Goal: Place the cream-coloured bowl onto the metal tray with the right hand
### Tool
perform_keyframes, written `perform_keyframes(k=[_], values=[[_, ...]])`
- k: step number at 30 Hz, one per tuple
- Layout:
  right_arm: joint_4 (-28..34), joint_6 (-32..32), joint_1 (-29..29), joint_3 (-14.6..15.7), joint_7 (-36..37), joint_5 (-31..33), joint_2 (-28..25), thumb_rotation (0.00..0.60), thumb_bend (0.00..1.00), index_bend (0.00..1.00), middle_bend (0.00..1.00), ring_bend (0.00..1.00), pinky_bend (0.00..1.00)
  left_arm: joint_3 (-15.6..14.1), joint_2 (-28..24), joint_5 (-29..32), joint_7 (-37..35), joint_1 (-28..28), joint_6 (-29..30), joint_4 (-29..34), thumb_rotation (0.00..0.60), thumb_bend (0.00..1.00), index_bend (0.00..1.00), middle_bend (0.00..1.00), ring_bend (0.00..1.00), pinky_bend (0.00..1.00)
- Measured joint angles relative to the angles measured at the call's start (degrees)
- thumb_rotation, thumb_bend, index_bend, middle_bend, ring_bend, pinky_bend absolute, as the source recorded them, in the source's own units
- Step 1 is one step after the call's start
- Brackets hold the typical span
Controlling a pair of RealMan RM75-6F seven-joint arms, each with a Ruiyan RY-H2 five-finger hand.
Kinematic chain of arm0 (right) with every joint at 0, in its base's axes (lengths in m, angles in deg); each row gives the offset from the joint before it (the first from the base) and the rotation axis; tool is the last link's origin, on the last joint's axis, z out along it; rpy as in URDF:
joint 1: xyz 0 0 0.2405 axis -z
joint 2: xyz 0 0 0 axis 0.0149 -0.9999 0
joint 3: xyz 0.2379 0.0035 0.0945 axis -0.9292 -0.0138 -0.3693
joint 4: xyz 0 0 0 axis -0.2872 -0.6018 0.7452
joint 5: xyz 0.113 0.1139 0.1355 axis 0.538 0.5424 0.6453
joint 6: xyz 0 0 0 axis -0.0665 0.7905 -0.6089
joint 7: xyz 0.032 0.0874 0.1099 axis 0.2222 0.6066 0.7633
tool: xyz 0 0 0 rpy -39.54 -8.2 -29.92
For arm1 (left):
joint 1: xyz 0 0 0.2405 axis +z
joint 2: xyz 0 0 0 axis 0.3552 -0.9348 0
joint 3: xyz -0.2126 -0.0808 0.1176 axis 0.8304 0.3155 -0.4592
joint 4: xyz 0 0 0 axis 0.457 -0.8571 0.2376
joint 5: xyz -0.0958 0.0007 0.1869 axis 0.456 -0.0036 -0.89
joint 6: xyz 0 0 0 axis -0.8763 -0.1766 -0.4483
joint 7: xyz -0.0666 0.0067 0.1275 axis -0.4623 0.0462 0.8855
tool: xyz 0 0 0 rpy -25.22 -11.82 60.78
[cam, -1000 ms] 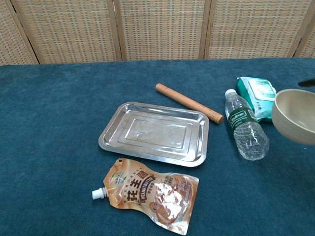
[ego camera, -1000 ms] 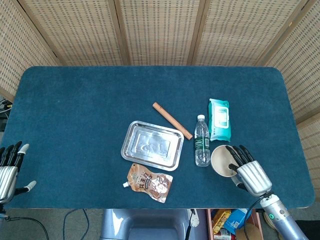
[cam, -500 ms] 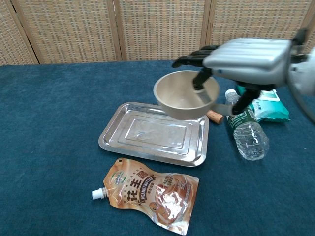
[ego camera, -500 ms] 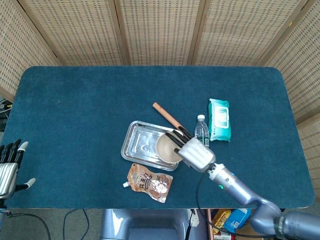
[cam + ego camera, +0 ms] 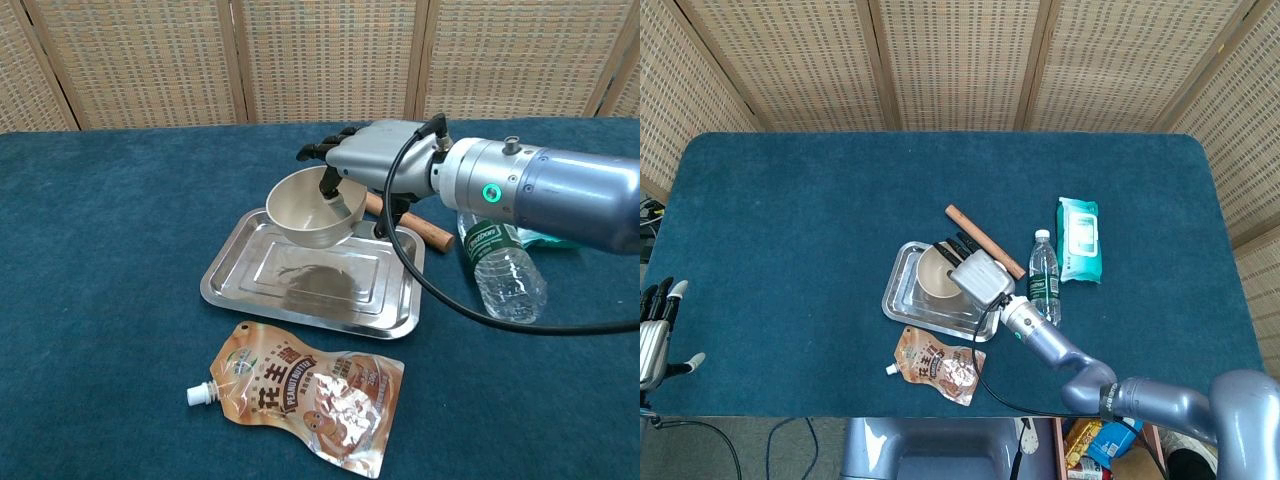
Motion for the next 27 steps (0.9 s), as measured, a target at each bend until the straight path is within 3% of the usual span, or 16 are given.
perform_keyframes(k=[9,10,13,16,23,27], values=[[-4.0,1.0,-0.8,3.1,2.8,0.2,2.3,0.6,0.51,0.64,0.0,0.0,0.0,0.2,-0.1,1.4,-0.3,-0.4,-0.3,0.3,0.6,0.0,0.0,0.0,0.0,0.0],[-4.0,1.2,-0.8,3.4,2.7,0.0,2.2,0.6,0.43,0.56,0.0,0.0,0.0,0.1,-0.1,1.4,-0.3,-0.4,-0.3,0.3,0.6,0.0,0.0,0.0,0.0,0.0],[-4.0,2.5,-0.7,4.2,1.3,-0.5,2.0,0.6,0.06,0.21,0.0,0.0,0.0,-0.1,-0.1,1.2,-0.2,-0.4,-0.1,0.4,0.6,0.0,0.0,0.0,0.0,0.0],[-2.9,4.2,-0.3,4.7,-1.8,-0.3,1.4,0.6,0.0,0.03,0.0,0.0,0.0,-0.2,0.0,0.8,0.0,-0.3,0.3,0.5,0.6,0.0,0.0,0.0,0.0,0.0],[5.7,8.8,1.7,5.5,-4.9,-0.2,-3.8,0.6,0.0,0.0,0.0,0.0,0.0,-0.8,-0.2,-0.7,-0.2,0.0,1.4,1.2,0.6,0.0,0.0,0.0,0.0,0.0],[12.2,13.9,5.0,6.6,-4.4,-1.9,-10.2,0.6,0.0,0.0,0.0,0.0,0.0,-1.0,-0.4,-1.8,-0.4,0.1,1.9,1.4,0.6,0.0,0.0,0.0,0.0,0.0]])
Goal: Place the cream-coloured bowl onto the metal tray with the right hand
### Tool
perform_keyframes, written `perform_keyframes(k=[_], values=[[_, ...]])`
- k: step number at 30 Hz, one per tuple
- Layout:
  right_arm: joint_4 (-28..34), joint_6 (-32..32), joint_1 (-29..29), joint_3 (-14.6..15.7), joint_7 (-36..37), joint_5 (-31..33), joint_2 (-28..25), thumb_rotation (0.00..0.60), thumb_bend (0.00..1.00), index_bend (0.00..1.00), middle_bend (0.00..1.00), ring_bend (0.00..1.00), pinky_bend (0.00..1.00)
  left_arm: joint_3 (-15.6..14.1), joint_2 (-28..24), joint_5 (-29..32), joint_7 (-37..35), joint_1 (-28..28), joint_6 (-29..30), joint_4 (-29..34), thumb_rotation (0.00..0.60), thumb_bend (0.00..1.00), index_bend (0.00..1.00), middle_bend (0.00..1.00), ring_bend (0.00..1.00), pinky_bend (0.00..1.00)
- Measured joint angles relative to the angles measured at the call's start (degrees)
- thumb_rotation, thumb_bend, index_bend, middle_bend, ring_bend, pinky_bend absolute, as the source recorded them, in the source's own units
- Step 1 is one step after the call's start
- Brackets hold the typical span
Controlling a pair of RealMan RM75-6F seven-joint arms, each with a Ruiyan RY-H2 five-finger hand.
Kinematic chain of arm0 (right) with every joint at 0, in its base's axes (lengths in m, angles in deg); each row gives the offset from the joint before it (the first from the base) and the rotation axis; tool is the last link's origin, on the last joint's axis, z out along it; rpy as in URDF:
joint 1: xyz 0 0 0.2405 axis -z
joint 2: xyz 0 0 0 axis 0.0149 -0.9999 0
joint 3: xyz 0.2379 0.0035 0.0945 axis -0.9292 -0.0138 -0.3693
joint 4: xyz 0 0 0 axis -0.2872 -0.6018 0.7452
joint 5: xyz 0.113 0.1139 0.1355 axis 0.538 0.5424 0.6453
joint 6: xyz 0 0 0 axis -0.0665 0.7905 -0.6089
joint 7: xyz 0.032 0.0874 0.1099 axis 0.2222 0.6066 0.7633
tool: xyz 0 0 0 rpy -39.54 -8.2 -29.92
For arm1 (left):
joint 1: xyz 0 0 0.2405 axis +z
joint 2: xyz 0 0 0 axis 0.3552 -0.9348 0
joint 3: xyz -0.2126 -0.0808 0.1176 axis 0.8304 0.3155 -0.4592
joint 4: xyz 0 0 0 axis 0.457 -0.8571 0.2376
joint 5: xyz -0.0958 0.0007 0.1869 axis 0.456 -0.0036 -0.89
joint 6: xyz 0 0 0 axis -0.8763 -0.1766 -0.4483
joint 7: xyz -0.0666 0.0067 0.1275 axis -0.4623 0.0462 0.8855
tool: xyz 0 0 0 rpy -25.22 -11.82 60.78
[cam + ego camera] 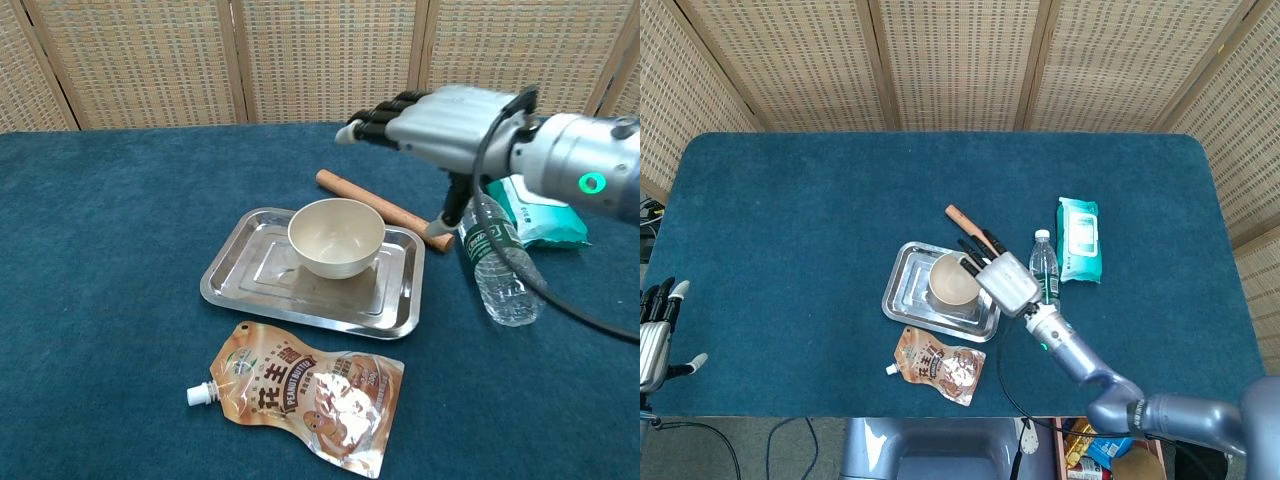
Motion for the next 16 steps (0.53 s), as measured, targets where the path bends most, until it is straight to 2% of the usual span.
perform_keyframes(k=[3,7,11,16], values=[[3.2,4.6,3.6,1.3,2.6,-2.4,-5.2,0.6,0.0,0.0,0.0,0.0,0.0,-0.4,0.0,-1.1,-0.1,0.1,0.4,0.1,0.6,0.0,0.0,0.0,0.0,0.0],[4.4,11.8,9.7,3.9,8.8,-6.7,-10.9,0.6,0.0,0.0,0.0,0.0,0.0,-1.2,0.1,-3.8,0.0,0.4,1.4,-0.2,0.6,0.0,0.0,0.0,0.0,0.0],[3.3,19.8,16.4,7.0,16.6,-10.5,-12.8,0.6,0.0,0.0,0.0,0.0,0.0,-2.2,0.6,-6.8,0.4,1.0,2.9,-0.8,0.6,0.0,0.0,0.0,0.0,0.0],[-0.3,29.6,26.2,10.8,25.3,-13.7,-12.7,0.6,0.0,0.0,0.0,0.0,0.0,-3.5,1.2,-9.8,1.0,1.9,4.6,-0.9,0.6,0.0,0.0,0.0,0.0,0.0]])
